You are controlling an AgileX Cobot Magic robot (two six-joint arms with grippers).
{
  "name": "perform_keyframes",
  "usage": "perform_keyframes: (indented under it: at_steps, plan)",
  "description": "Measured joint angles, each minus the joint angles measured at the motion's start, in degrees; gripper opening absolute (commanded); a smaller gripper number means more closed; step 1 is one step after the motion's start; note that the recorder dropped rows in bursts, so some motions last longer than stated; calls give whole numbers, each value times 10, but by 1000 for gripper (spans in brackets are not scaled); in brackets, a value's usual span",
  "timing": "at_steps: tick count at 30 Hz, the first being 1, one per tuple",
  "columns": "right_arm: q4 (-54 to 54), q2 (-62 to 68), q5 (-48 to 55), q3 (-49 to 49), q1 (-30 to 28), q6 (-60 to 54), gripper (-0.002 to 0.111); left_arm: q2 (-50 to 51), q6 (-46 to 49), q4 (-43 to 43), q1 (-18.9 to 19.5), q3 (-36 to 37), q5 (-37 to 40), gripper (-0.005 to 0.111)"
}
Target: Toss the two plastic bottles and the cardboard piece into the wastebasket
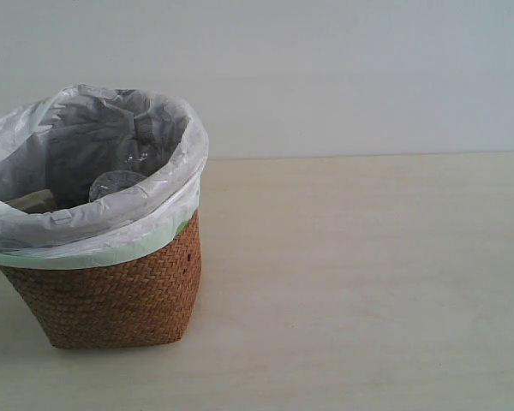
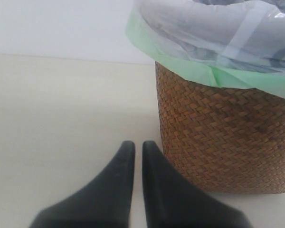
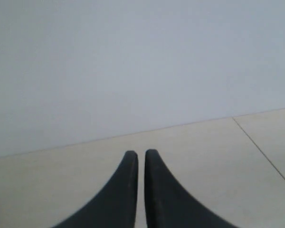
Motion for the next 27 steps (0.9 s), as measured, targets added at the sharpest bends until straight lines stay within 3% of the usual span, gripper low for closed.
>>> perform_keyframes:
  at_steps: [27]
  plan:
    - [0,-96,-1,0,-5,1,1,0,0,0,0,0,0,6]
